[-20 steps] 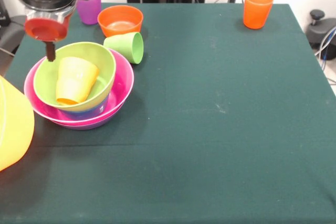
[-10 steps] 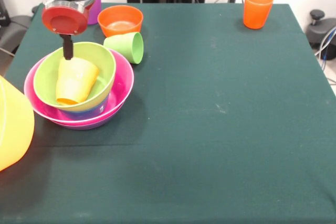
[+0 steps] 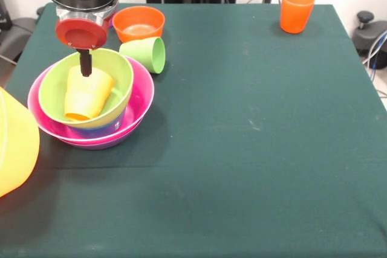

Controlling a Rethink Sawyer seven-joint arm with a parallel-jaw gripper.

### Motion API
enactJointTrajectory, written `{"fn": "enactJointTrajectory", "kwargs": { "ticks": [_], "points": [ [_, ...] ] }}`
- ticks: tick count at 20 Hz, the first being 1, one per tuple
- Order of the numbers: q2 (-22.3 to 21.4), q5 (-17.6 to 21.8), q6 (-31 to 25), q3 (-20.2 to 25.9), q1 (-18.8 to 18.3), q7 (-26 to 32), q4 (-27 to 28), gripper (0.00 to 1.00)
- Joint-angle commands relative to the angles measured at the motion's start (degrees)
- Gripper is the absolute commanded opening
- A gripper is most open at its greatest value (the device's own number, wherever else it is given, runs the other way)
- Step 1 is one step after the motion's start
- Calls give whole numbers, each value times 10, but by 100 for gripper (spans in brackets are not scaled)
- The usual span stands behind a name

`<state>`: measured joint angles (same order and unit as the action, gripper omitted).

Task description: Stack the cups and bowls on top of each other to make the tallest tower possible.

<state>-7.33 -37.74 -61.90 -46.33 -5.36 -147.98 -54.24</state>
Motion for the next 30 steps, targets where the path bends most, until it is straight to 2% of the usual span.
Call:
{"fn": "enactJointTrajectory", "kwargs": {
  "ticks": [1, 10, 30],
  "points": [
    [35, 2, 40, 86, 6, -100, -30, 100],
    [31, -14, 83, 121, 16, -96, -70, 100],
    [20, -10, 101, 127, 34, -106, -106, 100]
  ]
}}
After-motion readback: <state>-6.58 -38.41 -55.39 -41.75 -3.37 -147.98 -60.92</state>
